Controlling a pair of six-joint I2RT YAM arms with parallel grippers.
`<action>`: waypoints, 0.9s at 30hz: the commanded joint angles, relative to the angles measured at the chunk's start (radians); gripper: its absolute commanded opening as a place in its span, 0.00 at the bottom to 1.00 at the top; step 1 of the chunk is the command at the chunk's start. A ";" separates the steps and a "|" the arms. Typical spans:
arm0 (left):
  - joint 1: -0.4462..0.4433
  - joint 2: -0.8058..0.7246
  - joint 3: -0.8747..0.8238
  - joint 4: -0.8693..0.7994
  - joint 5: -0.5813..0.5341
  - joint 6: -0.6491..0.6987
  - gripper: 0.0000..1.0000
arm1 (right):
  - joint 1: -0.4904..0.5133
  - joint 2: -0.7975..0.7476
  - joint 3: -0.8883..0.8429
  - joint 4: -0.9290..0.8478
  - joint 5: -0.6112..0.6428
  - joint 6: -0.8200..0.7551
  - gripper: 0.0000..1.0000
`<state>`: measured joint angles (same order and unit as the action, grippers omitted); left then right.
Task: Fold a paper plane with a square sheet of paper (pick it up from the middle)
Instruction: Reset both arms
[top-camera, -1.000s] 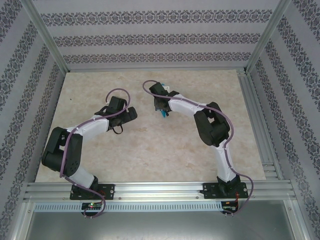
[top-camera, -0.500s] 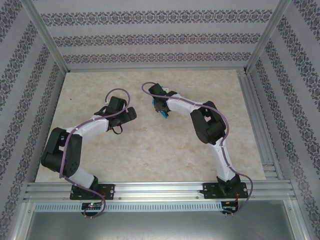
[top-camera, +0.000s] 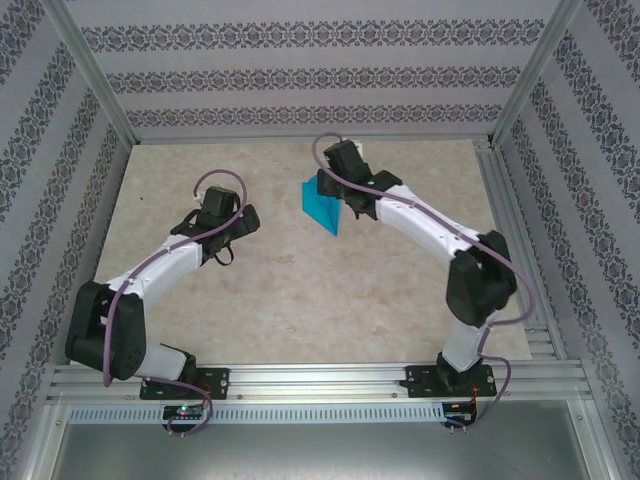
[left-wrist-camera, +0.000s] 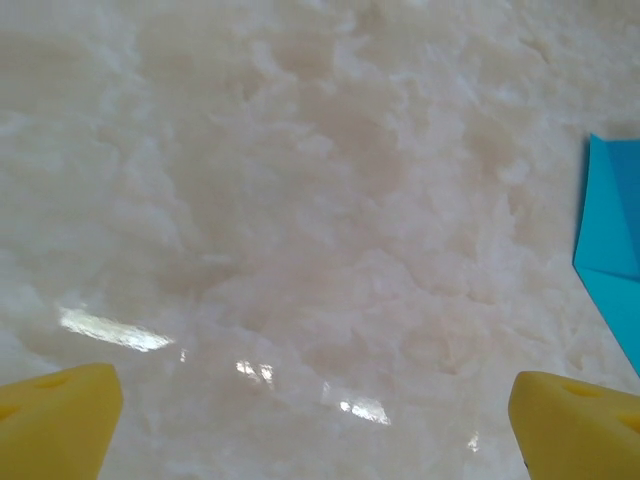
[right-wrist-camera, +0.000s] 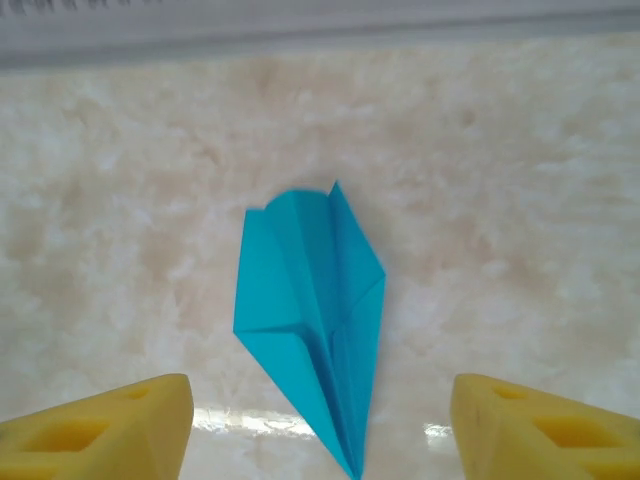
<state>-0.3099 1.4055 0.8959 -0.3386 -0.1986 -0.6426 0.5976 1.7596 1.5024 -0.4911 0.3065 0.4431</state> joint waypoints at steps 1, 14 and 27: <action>0.025 -0.051 0.041 -0.028 -0.071 0.069 1.00 | -0.044 -0.102 -0.129 0.082 0.085 -0.024 0.76; 0.160 -0.204 -0.206 0.347 -0.217 0.314 1.00 | -0.332 -0.613 -0.783 0.471 0.305 -0.183 0.98; 0.233 -0.067 -0.409 0.792 -0.059 0.531 1.00 | -0.544 -0.620 -1.098 0.855 0.254 -0.269 0.98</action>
<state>-0.0902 1.3106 0.5152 0.2409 -0.3336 -0.2108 0.0563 1.1084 0.4362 0.2016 0.5747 0.2466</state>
